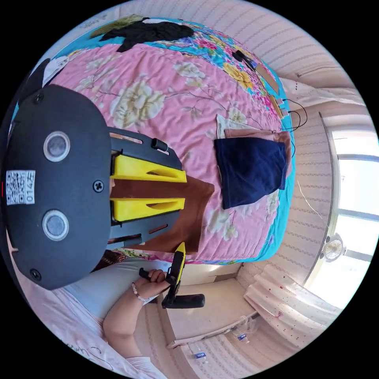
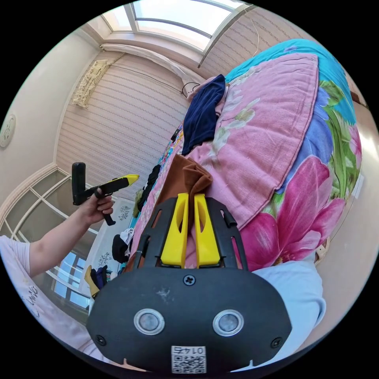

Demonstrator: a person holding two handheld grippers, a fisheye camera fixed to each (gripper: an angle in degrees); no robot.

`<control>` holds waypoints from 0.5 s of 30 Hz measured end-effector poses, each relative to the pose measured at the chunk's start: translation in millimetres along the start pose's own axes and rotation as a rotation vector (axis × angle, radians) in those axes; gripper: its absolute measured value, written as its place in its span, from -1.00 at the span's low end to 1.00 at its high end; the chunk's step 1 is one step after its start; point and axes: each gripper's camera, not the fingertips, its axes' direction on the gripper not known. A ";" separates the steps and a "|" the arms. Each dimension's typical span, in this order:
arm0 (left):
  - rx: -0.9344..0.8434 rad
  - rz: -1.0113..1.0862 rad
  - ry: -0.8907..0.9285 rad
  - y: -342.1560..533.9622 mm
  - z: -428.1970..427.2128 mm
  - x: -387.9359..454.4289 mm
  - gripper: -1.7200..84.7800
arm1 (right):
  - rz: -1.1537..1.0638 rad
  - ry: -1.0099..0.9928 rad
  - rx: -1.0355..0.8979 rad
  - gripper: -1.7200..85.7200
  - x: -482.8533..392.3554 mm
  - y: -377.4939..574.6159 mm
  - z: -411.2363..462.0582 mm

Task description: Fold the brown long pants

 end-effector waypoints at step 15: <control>-0.305 0.118 -0.002 -118.6 114.8 10.2 -0.71 | -0.058 0.025 -0.011 -0.93 9.4 7.1 -7.9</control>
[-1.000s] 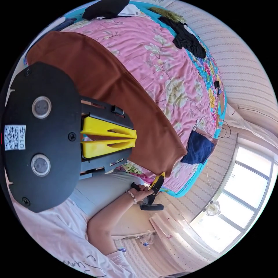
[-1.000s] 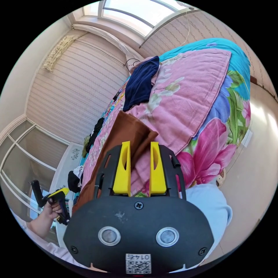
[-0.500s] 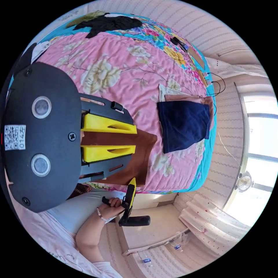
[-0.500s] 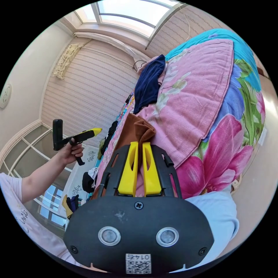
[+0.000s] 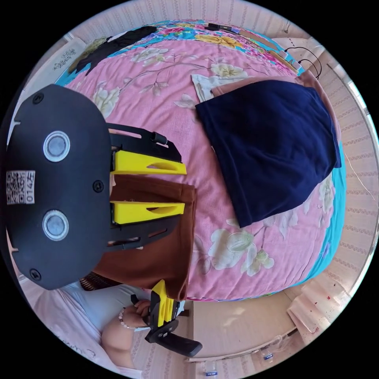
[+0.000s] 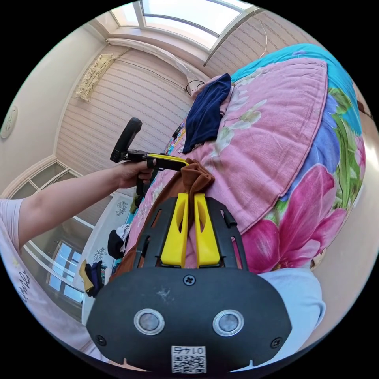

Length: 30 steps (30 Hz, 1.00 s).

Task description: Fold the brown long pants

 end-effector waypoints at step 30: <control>0.558 -0.403 -0.199 425.4 -142.7 101.6 -0.90 | -0.469 -0.377 -0.244 -0.93 -175.4 137.6 12.6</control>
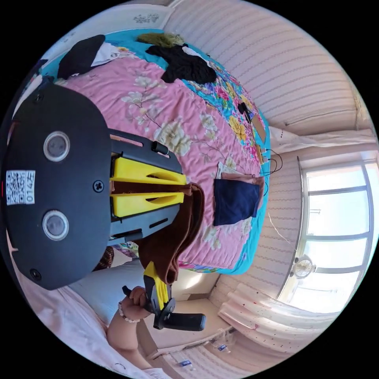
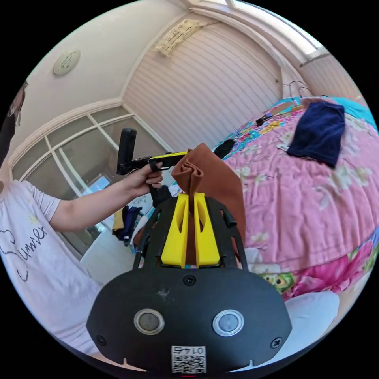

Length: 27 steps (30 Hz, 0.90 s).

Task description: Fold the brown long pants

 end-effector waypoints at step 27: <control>-0.142 -1.020 -0.624 628.0 -280.4 -244.5 -0.88 | -0.567 -0.139 -0.984 -0.89 -366.1 105.3 558.3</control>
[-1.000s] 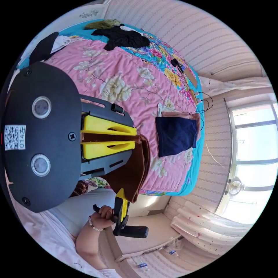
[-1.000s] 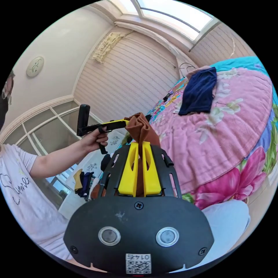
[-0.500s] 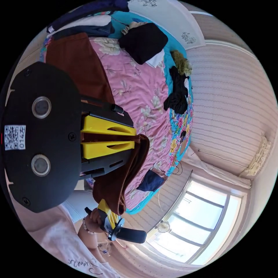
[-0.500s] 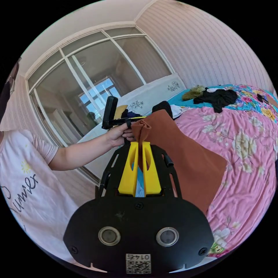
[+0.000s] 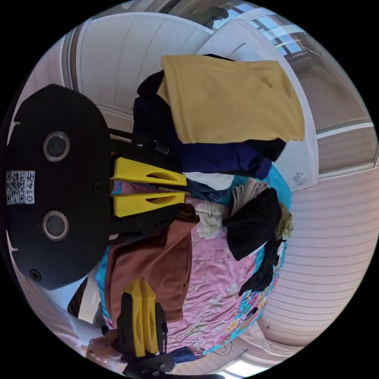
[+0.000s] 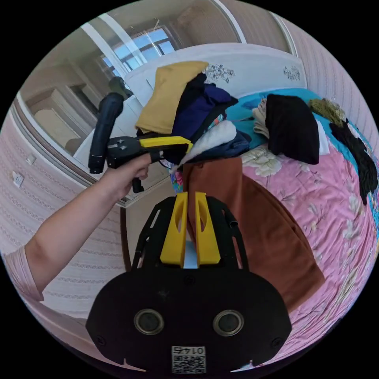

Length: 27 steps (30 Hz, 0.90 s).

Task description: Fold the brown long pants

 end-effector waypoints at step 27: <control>-0.022 -0.139 0.374 72.6 111.9 -113.7 -0.78 | 0.665 0.033 0.012 -0.79 238.9 143.4 -22.6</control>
